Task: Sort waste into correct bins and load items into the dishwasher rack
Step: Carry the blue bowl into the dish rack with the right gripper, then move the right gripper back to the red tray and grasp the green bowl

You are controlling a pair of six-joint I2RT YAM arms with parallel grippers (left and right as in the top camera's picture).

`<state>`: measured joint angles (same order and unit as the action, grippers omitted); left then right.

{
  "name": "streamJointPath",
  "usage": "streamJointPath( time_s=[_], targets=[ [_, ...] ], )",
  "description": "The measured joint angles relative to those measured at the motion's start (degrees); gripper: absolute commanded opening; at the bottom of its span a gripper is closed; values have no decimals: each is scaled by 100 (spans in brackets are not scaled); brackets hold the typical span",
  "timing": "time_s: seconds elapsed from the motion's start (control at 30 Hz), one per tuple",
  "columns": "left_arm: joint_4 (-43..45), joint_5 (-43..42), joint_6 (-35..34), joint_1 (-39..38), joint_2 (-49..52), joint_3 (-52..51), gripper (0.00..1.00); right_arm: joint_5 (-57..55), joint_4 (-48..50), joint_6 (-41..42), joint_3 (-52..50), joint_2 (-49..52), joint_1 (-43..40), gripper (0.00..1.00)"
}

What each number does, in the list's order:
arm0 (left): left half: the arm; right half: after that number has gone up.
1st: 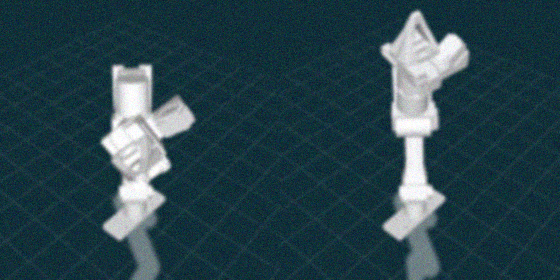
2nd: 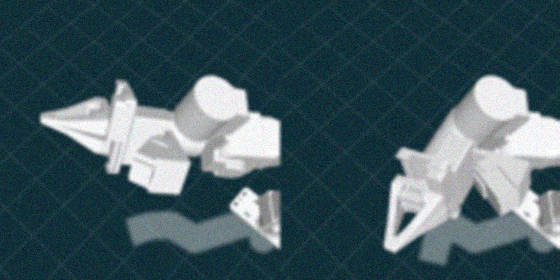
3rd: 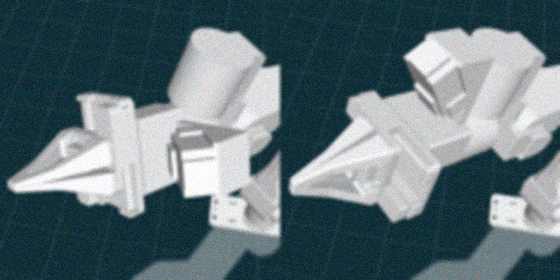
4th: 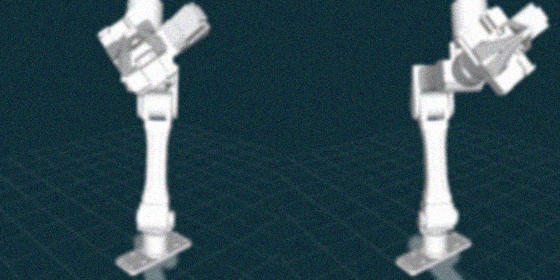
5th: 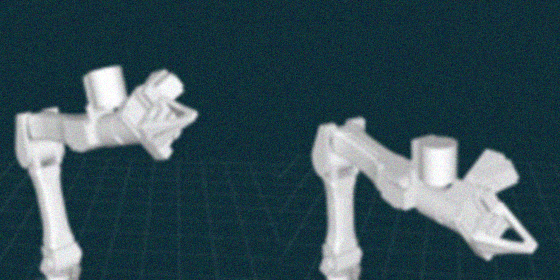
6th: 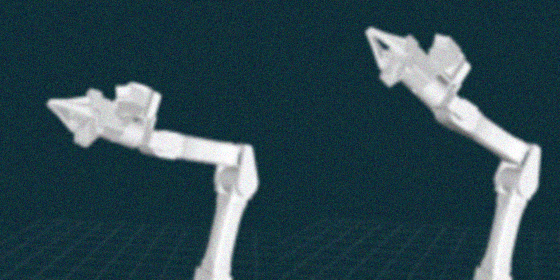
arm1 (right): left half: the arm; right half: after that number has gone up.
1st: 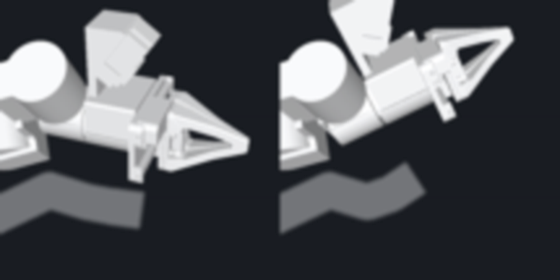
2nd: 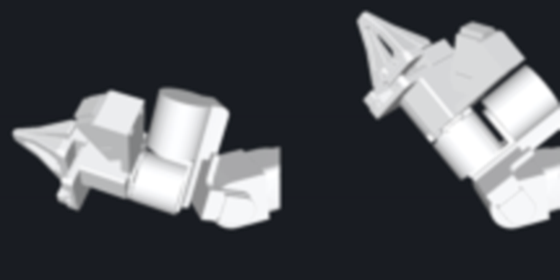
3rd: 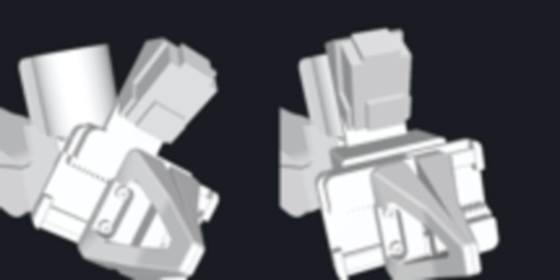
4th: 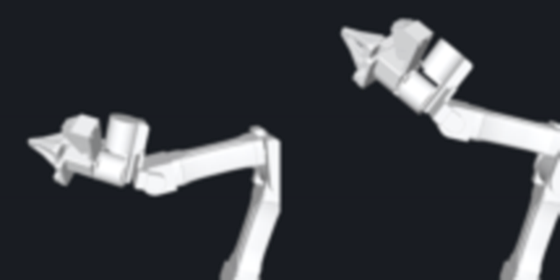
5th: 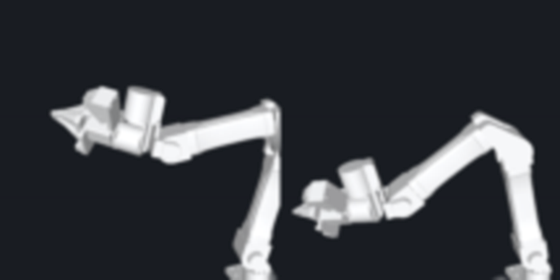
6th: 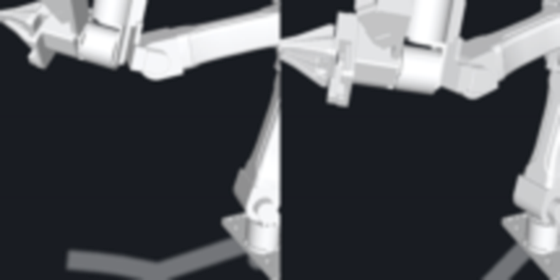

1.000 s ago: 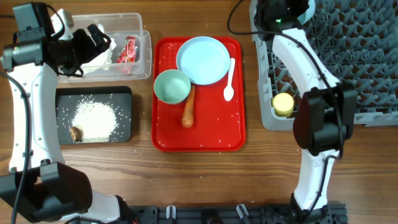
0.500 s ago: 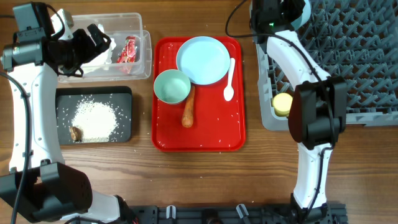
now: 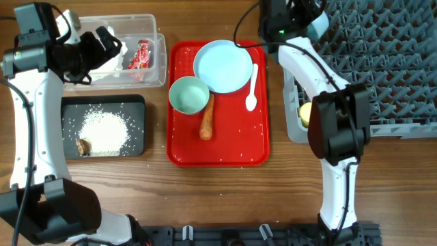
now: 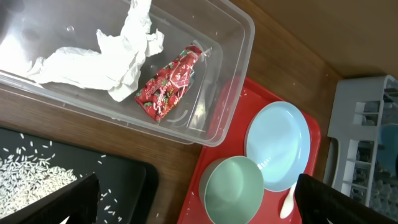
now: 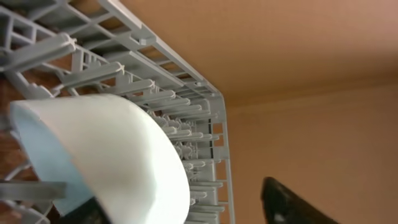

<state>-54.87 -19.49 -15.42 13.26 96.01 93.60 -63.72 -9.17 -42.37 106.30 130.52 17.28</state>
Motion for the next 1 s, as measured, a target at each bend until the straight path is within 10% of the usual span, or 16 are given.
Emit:
streamJointPath(
  time_s=[0.13,1.0],
  targets=[
    [0,-2,0,0,0,0,100,-219,68,-15,0,0,48,100],
    [0,0,0,0,0,0,100,748,-398,1545,0,-7,804,100]
  ],
)
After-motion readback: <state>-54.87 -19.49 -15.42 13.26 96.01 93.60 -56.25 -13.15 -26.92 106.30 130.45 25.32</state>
